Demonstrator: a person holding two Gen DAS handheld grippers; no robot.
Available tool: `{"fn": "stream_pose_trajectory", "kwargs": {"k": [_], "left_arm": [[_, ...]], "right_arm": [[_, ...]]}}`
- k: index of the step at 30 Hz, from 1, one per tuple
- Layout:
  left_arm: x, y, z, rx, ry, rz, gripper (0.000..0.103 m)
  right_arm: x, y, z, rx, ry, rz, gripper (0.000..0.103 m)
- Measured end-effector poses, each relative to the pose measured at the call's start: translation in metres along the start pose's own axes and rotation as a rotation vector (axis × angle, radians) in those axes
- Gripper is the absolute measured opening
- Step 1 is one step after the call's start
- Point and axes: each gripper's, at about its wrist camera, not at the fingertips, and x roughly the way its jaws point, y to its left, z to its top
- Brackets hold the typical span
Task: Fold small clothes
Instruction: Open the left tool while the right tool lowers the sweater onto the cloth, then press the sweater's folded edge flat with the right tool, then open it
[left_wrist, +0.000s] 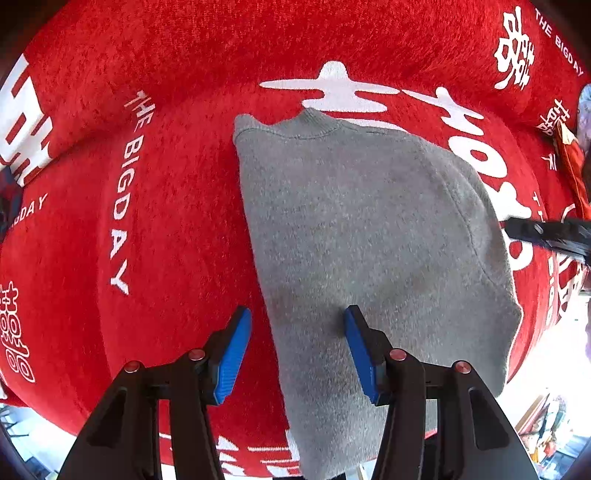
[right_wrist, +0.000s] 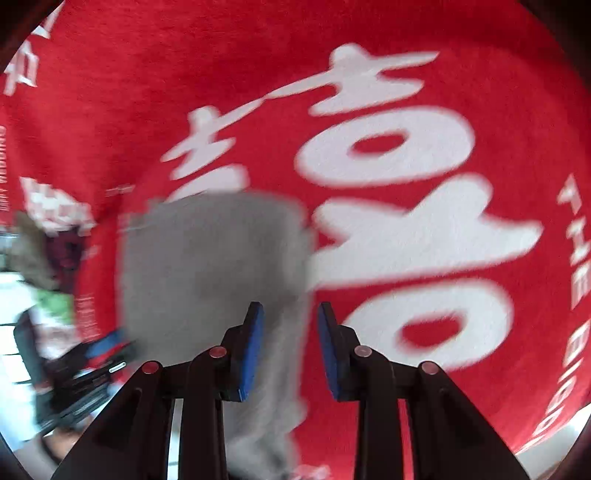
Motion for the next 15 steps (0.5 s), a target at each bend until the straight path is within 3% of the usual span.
{"fn": "stream_pose_trajectory", "kwargs": {"k": [4,6,8,9,11,15], "left_arm": [[-0.005,0.002,-0.003,0.01,0.005,0.004,0.054],[-0.002,0.002,-0.005,0.012,0.013,0.001,0.054],[0.0,0.003,-0.006,0.013,0.012,-0.002,0.054],[0.002,0.003,-0.006,0.014,0.011,-0.006,0.054],[0.004,0.002,-0.005,0.012,0.013,-0.015,0.054],[0.005,-0.001,-0.005,0.013,0.007,-0.016,0.054]], "right_arm": [[-0.011,0.024,-0.032,-0.072,0.059,0.056,0.032],[-0.006,0.043,-0.046,-0.13,0.108,0.085,0.025],[0.009,0.062,-0.055,-0.214,0.149,0.031,0.022],[0.019,0.066,-0.06,-0.271,0.154,-0.053,0.021],[0.035,0.06,-0.063,-0.317,0.158,-0.18,0.0],[0.043,0.042,-0.059,-0.209,0.133,-0.125,0.0]]}}
